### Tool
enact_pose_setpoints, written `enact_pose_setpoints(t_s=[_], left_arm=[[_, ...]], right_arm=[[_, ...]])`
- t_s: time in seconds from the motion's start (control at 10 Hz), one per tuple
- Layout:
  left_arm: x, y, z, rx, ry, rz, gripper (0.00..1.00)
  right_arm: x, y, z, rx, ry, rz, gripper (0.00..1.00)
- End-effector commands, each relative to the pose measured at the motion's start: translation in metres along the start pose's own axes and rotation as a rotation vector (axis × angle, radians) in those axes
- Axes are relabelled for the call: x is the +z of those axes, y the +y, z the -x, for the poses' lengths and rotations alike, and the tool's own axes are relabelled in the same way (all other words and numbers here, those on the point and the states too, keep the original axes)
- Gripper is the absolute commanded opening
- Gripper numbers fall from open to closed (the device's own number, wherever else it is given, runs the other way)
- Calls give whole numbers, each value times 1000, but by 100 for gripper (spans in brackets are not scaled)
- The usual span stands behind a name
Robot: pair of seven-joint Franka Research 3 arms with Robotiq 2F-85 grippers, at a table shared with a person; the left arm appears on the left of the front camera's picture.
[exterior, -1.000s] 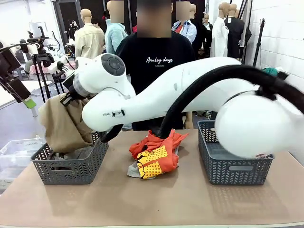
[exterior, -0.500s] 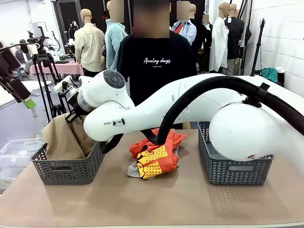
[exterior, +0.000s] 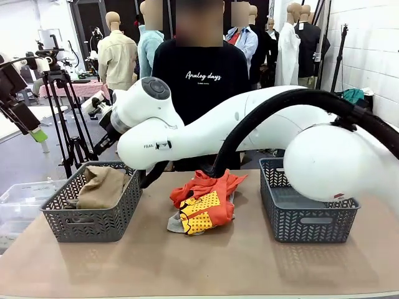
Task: Sort the tops and bottoms.
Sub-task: Sort the clothes according to human instructions.
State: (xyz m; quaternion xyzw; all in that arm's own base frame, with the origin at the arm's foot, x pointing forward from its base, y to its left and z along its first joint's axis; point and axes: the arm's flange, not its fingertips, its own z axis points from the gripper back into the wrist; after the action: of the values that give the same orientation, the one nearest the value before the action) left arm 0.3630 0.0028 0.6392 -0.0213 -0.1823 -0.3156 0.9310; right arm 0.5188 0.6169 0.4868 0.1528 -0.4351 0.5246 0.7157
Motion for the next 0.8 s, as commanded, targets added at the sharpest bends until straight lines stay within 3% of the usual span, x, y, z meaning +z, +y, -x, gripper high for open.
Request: enact_pose_setpoints(t_s=[0.0,0.1,0.2,0.7], left_arm=[[2,1,-1,5,5,-6,80],[2,1,-1,5,5,-6,80],[2,1,-1,5,5,-6,80],[2,1,-1,5,5,-6,80]], right_arm=[[26,-3,1,-79,-20,-26,100],[39,-10,0,-123,-57,-87,100],[11,-7,-8,-25,-16,0,100],[11,-7,-8,-25,-16,0,100]])
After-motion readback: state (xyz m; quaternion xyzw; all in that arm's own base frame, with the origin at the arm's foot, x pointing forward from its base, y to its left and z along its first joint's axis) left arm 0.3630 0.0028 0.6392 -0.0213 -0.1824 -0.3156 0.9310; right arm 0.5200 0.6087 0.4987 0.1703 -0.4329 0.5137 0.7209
